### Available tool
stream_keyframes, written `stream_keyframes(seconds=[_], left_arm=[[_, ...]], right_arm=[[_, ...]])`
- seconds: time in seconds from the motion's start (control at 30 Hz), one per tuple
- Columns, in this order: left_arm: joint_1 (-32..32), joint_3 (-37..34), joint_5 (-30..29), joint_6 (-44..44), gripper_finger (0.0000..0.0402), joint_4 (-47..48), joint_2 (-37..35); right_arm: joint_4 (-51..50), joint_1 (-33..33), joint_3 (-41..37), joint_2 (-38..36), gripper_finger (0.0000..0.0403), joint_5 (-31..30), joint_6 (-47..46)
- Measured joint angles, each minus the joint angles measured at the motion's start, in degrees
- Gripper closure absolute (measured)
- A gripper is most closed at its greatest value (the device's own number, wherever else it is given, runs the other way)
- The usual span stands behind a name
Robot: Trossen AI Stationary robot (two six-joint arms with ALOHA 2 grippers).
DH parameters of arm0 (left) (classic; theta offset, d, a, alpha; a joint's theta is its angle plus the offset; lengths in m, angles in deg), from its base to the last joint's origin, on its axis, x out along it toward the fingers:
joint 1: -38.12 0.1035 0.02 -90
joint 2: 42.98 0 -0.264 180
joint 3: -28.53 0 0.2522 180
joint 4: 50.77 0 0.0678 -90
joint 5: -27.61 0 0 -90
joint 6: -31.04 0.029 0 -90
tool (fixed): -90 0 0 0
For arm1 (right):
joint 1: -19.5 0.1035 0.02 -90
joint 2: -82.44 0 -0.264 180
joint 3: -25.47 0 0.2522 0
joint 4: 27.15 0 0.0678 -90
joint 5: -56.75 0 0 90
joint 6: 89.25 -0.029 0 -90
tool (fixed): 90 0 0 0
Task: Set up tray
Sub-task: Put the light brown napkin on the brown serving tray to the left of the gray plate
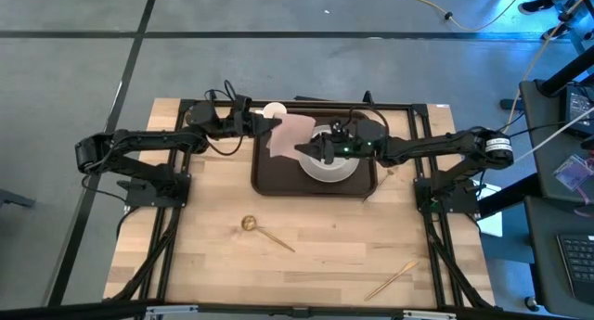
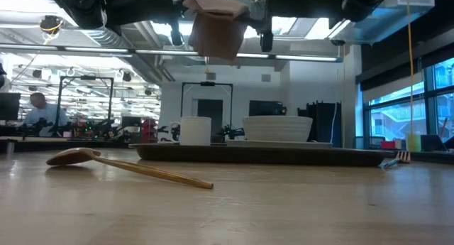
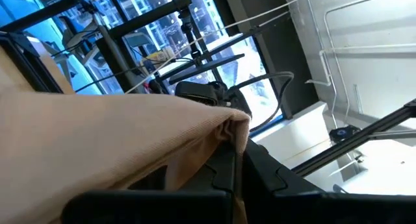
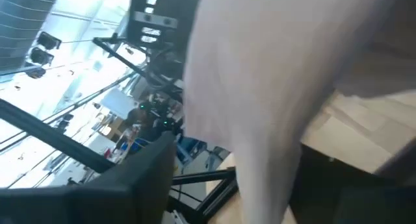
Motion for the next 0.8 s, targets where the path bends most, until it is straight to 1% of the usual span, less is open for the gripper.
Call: stream_keyframes(seconds=[0.37,0.4,0.5,0.57,0.73,0.8], left_arm=[[0.0,0.0,0.7,2.2,0.0395,0.0,0.0],[0.0,0.0,0.7,2.3,0.0392,0.0,0.0],[0.0,0.0,1.7,1.9,0.0369,0.0,-0.1],[0.0,0.0,4.8,1.6,0.0348,0.0,-0.7],[-0.4,0.0,13.2,-3.6,0.0293,0.4,-3.4],[-1.2,0.0,13.8,-6.0,0.0275,1.6,-4.7]], right_arm=[[-0.3,-0.1,0.0,0.0,0.0382,0.0,1.5],[-0.3,-0.2,0.0,0.0,0.0391,0.0,1.8],[-0.3,-0.8,0.0,0.0,0.0393,0.4,0.9],[-0.4,-1.7,0.0,-0.5,0.0396,1.4,-0.2],[-0.3,-4.4,0.0,-3.3,0.0399,3.8,-1.1],[-0.3,-5.8,0.0,-4.6,0.0400,4.7,-1.7]])
